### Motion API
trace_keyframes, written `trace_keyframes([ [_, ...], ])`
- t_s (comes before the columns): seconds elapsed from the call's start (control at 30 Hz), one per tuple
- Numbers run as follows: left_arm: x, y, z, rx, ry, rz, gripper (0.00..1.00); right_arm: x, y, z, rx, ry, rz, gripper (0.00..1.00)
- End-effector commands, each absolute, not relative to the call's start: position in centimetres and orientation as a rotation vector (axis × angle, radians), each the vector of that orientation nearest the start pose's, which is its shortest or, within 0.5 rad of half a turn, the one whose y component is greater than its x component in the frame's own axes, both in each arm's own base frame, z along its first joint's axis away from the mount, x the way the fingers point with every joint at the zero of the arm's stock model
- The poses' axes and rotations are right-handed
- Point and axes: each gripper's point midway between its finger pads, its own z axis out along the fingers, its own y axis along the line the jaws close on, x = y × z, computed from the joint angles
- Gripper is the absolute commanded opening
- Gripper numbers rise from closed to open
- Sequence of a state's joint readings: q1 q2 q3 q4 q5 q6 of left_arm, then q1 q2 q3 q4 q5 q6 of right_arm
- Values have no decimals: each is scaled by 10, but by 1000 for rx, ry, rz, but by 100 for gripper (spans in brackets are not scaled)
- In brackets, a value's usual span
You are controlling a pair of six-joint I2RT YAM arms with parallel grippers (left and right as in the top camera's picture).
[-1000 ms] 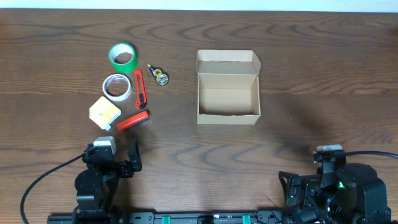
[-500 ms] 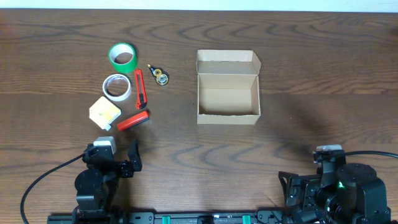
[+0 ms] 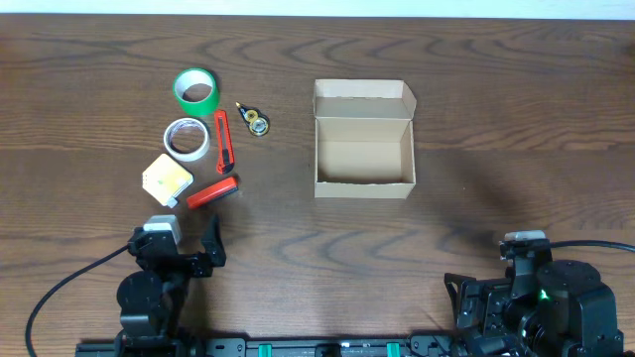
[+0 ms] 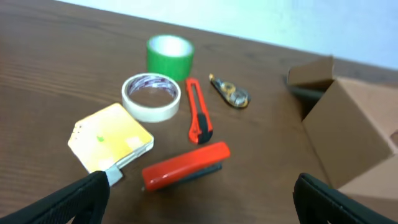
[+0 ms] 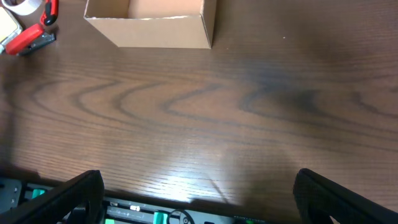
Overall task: Pack container
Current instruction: 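Reach the left gripper over the green tape roll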
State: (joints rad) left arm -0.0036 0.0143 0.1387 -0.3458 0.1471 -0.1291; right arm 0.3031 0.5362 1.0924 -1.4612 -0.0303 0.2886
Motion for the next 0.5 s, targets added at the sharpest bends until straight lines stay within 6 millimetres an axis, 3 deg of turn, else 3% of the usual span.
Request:
trace_keyframes([
  [0.0,232,-18,156,-89,1808,-227,96,114,40,233,-5,2505,290,99],
  [0.27,252,-1,184,-79,1922,-63,95,114,40,233,-5,2505,290,99],
  [0.47,294,2,207,-5,2040,11,95,114,40,233,-5,2505,291,99],
])
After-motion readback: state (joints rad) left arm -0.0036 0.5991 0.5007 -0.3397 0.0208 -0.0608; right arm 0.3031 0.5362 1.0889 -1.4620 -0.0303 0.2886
